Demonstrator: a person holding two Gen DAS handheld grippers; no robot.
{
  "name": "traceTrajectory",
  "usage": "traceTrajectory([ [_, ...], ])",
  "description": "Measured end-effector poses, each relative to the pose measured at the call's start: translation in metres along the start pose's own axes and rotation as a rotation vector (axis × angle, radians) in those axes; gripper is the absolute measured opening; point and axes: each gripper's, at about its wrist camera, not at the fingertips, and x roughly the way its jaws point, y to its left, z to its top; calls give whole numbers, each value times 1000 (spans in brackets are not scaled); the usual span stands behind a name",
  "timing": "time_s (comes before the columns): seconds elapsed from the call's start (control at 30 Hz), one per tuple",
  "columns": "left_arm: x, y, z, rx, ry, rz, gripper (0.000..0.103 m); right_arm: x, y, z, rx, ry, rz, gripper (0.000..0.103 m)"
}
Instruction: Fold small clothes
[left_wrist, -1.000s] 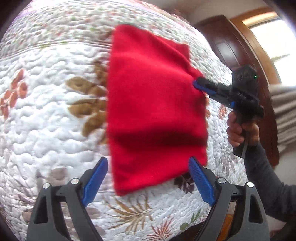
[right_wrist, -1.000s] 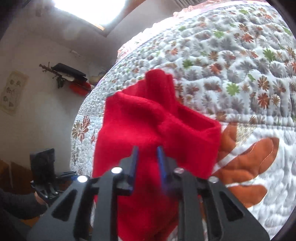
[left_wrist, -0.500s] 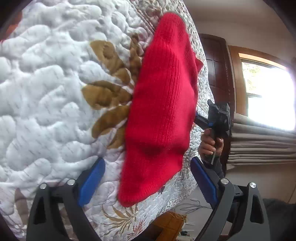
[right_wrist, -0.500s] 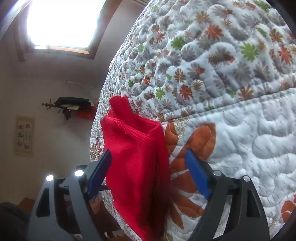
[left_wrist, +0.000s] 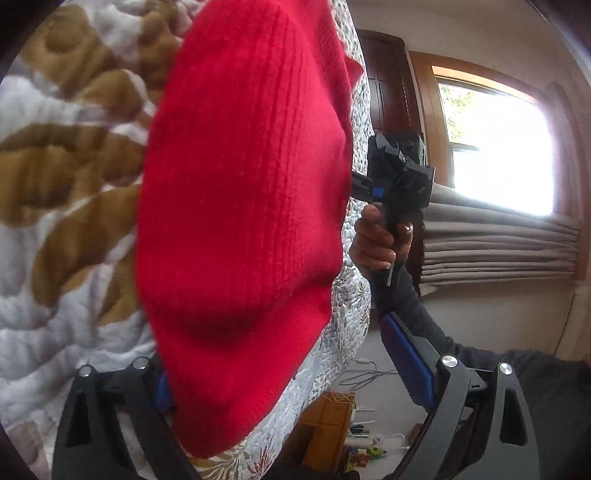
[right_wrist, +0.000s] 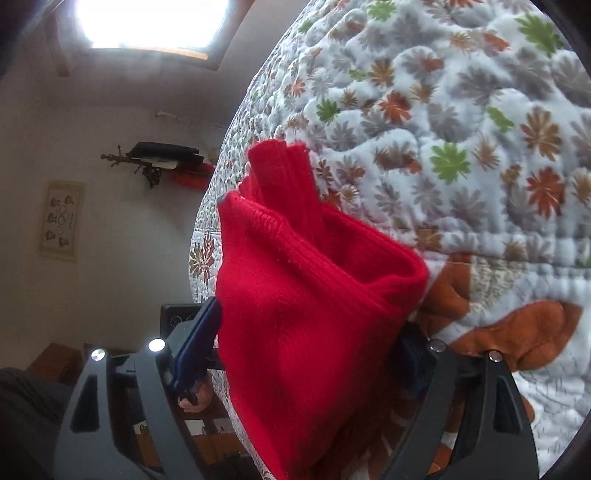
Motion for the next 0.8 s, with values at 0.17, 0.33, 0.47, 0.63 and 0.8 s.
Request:
traceTrajectory([
  [0.17, 4, -3, -6, 23, 8, 2, 73, 6, 3, 14, -26, 36, 71, 71],
  [0.33, 1, 8, -19, 7, -23, 43, 50, 24, 13, 18, -63, 50, 69, 70],
  [0.47, 9, 7, -19, -9, -22, 116, 22, 31, 16, 20, -63, 38, 14, 53],
  [0.63, 6, 1, -26, -15, -26, 134, 14, 26, 16, 13, -26, -2, -22, 31],
  [0.8, -12, -11, -33, 3, -35, 122, 13, 29, 36, 11, -18, -46, -26, 30],
])
